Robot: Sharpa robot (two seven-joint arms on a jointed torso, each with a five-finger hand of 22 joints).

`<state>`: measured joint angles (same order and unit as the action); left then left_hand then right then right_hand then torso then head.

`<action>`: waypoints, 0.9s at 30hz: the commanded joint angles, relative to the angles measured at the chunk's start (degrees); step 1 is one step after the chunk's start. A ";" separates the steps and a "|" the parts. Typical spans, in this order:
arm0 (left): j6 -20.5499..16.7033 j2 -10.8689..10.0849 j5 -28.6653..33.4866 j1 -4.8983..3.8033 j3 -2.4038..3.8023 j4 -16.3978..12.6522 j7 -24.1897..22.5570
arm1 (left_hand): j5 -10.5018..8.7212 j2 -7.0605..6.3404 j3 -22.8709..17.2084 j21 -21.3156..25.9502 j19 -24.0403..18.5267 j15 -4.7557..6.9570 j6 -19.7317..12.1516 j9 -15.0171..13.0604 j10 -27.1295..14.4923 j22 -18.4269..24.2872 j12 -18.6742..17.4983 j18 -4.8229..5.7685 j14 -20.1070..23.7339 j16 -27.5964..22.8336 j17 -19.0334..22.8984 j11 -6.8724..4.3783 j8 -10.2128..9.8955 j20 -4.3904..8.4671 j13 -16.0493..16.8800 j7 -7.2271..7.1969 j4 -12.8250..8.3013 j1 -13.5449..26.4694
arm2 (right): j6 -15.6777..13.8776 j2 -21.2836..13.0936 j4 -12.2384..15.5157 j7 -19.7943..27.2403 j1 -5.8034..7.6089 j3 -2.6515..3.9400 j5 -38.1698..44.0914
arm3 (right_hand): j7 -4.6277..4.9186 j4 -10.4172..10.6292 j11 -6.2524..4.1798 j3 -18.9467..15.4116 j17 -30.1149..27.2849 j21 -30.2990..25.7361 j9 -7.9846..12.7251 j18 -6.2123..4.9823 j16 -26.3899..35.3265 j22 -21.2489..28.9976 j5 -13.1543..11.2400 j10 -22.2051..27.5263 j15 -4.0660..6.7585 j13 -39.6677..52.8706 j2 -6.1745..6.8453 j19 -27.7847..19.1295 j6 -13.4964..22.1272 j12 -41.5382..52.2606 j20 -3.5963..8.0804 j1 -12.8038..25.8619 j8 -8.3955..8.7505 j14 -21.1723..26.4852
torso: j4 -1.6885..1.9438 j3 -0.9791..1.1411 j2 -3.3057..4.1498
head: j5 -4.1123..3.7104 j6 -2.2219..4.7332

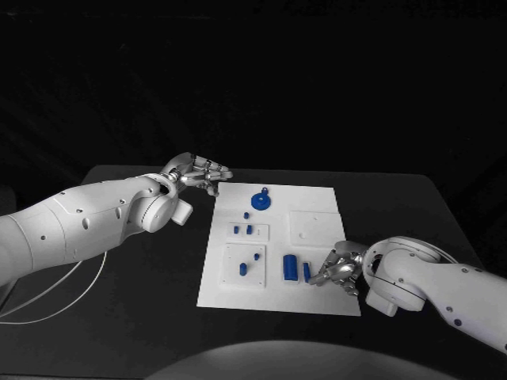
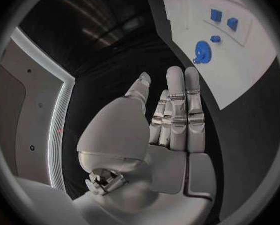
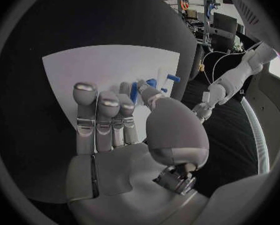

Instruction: Assemble the parts on the task board

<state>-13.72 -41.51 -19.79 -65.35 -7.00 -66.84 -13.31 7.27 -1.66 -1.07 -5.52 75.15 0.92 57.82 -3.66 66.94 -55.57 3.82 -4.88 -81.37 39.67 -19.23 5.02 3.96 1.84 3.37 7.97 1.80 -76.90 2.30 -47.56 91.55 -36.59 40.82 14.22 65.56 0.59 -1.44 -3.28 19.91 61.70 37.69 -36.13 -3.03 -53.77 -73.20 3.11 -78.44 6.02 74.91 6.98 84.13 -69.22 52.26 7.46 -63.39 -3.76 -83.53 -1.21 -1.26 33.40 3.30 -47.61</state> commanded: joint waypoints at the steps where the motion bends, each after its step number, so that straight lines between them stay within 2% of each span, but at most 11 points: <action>1: 0.55 0.06 -0.14 -0.02 0.04 -0.12 -0.13 | -0.24 -0.22 -0.04 0.04 0.04 0.00 -0.39 -0.06 -0.50 0.06 -0.16 0.73 -0.07 0.21 0.04 -0.07 -0.19 0.09 0.08 -0.09 0.17 0.36 | 1.05 0.21 -0.06 0.45 -0.08 0.01 0.43 | -0.15 -0.40 -0.08 0.14 -0.09 -0.13 0.06 -0.49 0.10 -0.05 0.12 -0.24 0.26 1.30 -0.17 2.75 -0.37 0.10 0.09 0.37 0.08 -0.16 | 0.03 0.01 0.00 | 0.02 0.01; 8: 0.66 0.03 -0.19 -0.02 0.04 -0.12 0.06 | -0.23 -0.20 -0.04 0.03 0.04 0.00 -0.41 -0.05 -0.54 0.07 -0.16 0.73 -0.07 0.21 0.04 -0.06 -0.20 0.08 0.09 -0.07 0.23 0.41 | 0.32 0.51 -0.30 0.32 -0.10 0.01 0.47 | -0.19 -0.29 -0.12 0.26 -0.17 -0.11 0.00 -0.49 0.09 -0.05 0.04 -0.30 0.27 1.27 -0.38 2.77 -0.48 0.25 0.10 0.82 0.05 -0.13 | 0.08 -0.02 0.00 | 0.00 0.03; 11: 0.85 -0.01 -0.28 -0.03 0.04 -0.12 0.32 | -0.13 -0.18 -0.06 0.03 0.04 0.00 -0.41 -0.05 -0.62 0.08 -0.18 0.73 -0.07 0.21 0.04 -0.05 -0.21 0.08 0.08 -0.08 0.26 0.41 | -0.03 0.64 -0.53 0.17 -0.10 0.01 0.48 | -0.19 0.59 -0.11 0.40 -0.21 -0.15 -0.15 -0.51 0.07 -0.03 -0.02 -0.28 0.30 1.20 -0.88 2.78 -0.34 0.23 0.14 1.80 0.07 -0.11 | 0.07 -0.05 -0.01 | 0.00 -0.03; 16: 0.98 -0.04 -0.37 -0.03 0.04 -0.12 0.53 | -0.13 -0.18 -0.06 0.03 0.04 0.00 -0.41 -0.05 -0.62 0.08 -0.18 0.73 -0.07 0.21 0.04 -0.05 -0.21 0.08 0.08 -0.08 0.26 0.41 | 0.11 0.95 -0.94 -0.01 -0.10 0.01 0.44 | -0.19 1.12 -0.13 1.72 -0.27 -0.04 -0.54 -0.46 0.04 -0.03 -0.17 -0.26 0.33 1.11 -0.28 2.79 -0.33 0.23 0.18 2.61 0.05 -0.08 | 0.03 -0.04 -0.01 | 0.00 -0.10; 27: 1.16 -0.09 -0.52 -0.03 0.04 -0.14 0.75 | -0.13 -0.21 -0.09 0.02 0.03 -0.01 -0.37 -0.05 -0.69 0.07 -0.16 0.72 -0.05 0.22 0.04 -0.03 -0.20 0.07 0.08 -0.08 0.23 0.34 | 0.82 2.12 -2.61 -0.49 -0.10 0.00 0.79 | -0.26 0.79 -0.17 2.05 -0.24 -0.03 -0.74 -0.42 -0.04 -0.03 -0.15 -0.28 0.32 1.11 -0.43 2.77 -0.39 0.31 0.17 2.24 0.04 -0.10 | -0.02 0.02 0.01 | 0.06 -0.17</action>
<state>-13.43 -41.63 -20.04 -65.35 -7.00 -66.84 -12.49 7.27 -1.66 -1.07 -5.52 75.15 0.92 57.82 -3.67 66.58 -55.58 3.82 -4.88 -81.37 39.67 -19.23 5.08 3.96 1.84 3.37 7.97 1.80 -76.90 2.23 -45.58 89.05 -36.88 40.78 14.23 65.71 0.39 -0.56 -3.28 21.68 61.52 37.69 -36.82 -3.03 -53.78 -73.20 3.11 -78.44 6.01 74.91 6.71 84.13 -69.42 52.26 7.46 -61.30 -3.76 -83.52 -1.19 -1.28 33.39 3.33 -47.77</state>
